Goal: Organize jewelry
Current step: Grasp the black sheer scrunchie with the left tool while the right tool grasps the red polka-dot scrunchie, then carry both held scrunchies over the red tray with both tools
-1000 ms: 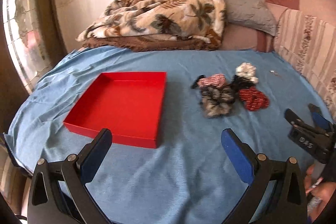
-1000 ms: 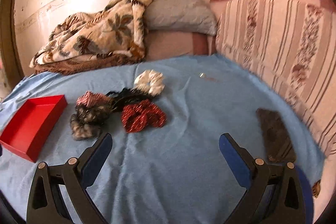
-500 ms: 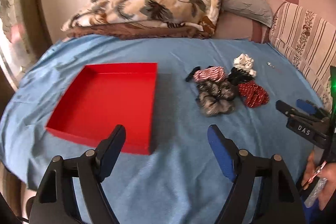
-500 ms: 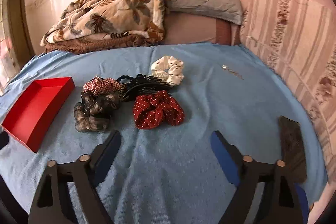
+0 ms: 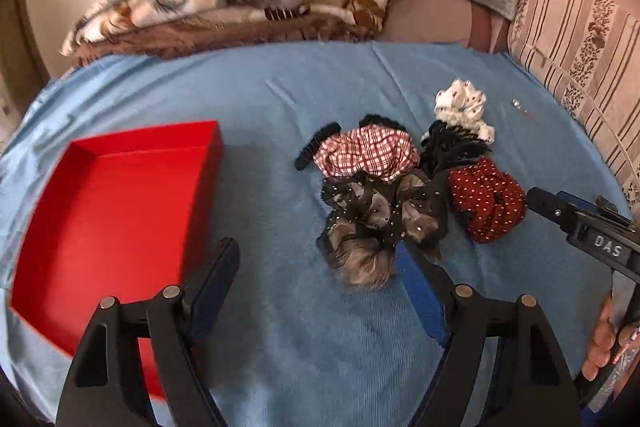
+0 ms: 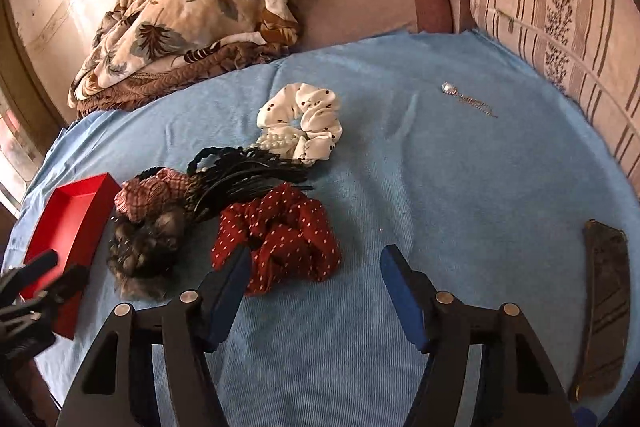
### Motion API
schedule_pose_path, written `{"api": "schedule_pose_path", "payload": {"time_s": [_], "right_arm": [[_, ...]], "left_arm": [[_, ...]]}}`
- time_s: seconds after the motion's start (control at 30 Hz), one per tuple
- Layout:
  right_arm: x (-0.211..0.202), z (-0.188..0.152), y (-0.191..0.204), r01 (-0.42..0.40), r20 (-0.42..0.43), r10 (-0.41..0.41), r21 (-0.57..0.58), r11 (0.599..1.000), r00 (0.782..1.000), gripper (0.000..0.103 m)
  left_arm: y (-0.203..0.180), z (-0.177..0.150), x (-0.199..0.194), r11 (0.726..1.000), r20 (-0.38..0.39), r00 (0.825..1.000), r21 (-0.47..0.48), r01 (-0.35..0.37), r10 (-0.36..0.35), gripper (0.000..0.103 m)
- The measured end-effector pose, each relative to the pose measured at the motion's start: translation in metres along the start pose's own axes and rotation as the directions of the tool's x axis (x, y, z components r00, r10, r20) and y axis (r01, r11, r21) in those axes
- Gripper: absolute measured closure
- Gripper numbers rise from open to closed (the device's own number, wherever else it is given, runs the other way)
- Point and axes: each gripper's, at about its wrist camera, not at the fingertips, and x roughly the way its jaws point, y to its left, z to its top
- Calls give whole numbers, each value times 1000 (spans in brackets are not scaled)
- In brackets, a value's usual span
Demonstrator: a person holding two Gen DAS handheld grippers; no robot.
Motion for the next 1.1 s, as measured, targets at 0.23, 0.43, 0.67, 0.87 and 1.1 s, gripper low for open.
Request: {"api": "schedule_pose_path", "payload": {"time_s": [0.23,0.43,0.67,0.87,1.1], "right_arm": [[21,7,0,-45,-48,46,24,999,998,31],[34,9,7,-53,-73,54,3,999,996,31],[43,7,9,-57,-103,56,-8,998,993,51],[41,2,9,-93,-112,93,8,996,989,86],[11,-6,17,-68,-35,67,-24,997,997,89]], "left_arm": [[0,6,36,997,-67,995,-35,70,-73,31],[-7,3,51,993,-125,985,-41,110,-114,75],[-16,-2,34,993,-114,986,-29,118,-120,86],[-13,-5,-4,991,-58,989,-34,133,-135,86],[-7,-15,-50,996,26,995,-9,92,-92,86]]}}
